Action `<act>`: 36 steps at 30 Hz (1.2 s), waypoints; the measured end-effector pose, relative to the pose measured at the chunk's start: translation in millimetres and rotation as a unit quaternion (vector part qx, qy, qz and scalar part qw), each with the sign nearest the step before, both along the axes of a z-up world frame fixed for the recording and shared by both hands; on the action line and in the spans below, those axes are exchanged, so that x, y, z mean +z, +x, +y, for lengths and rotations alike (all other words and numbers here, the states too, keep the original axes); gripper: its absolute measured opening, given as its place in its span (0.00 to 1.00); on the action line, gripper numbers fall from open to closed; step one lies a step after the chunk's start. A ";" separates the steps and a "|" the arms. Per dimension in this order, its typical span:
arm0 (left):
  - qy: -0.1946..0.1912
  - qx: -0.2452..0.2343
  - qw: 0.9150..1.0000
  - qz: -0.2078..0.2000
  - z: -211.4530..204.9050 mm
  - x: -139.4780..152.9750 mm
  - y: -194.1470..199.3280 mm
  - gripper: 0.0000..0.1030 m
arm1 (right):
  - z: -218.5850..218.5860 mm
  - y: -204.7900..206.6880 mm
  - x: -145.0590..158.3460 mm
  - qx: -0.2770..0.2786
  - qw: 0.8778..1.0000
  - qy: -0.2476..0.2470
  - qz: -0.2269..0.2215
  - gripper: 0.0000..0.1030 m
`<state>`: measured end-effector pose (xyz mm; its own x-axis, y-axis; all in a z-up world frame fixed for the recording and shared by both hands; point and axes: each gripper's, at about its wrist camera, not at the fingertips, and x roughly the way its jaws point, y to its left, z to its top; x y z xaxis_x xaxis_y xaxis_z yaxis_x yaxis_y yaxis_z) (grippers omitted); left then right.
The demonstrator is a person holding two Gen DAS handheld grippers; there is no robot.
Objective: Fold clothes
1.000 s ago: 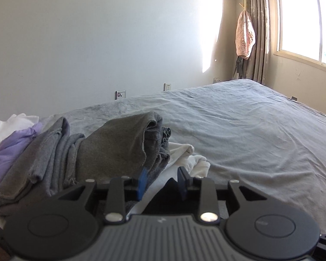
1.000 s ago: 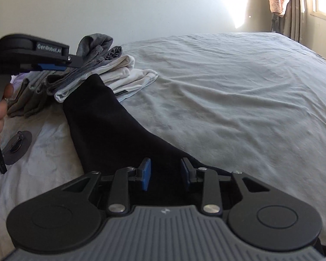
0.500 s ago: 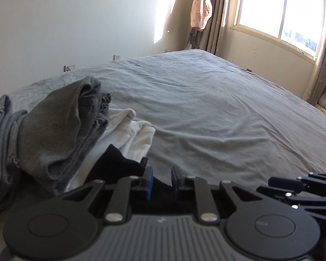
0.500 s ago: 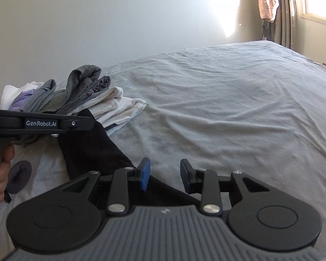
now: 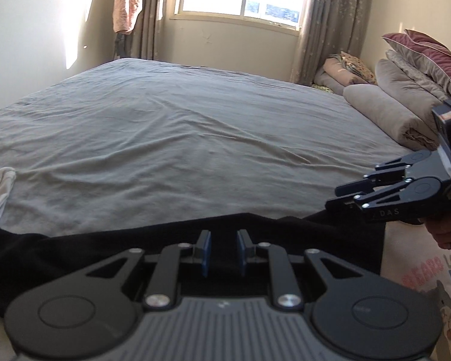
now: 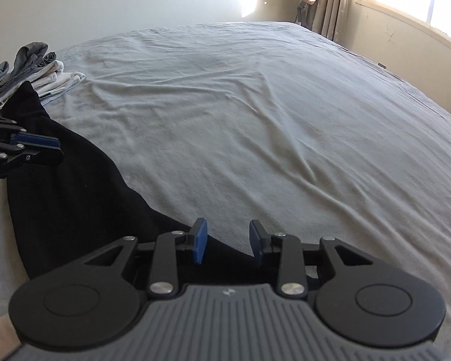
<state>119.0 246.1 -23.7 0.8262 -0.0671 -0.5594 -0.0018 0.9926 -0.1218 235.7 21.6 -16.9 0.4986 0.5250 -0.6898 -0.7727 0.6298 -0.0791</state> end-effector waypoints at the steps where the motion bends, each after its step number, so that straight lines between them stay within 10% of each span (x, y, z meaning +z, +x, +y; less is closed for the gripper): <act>1: 0.002 -0.019 1.000 -0.001 -7.6 -1.5 -1.0 0.18 | -2.2 1.2 -2.3 0.001 1.000 -0.001 0.001 0.34; 5: 0.019 -0.090 0.996 0.021 -33.4 -13.9 -2.1 0.18 | -0.3 2.3 -8.7 0.025 1.000 -0.008 0.005 0.34; 8: 0.055 -0.111 0.992 0.027 -45.1 -20.4 -6.2 0.18 | -3.2 1.4 -7.9 0.039 0.999 -0.001 0.017 0.07; 23: 0.079 -0.123 0.986 0.078 -48.1 -7.0 -23.9 0.20 | -19.2 1.8 0.0 -0.063 0.997 0.008 -0.045 0.06; 27: 0.107 -0.089 0.988 0.067 -39.7 9.6 -31.7 0.25 | -42.1 -2.0 20.6 -0.070 0.996 0.044 -0.026 0.31; 36: 0.106 0.118 0.987 -0.003 41.9 9.1 -52.9 0.28 | 28.3 -28.2 35.9 0.034 0.994 0.098 0.037 0.32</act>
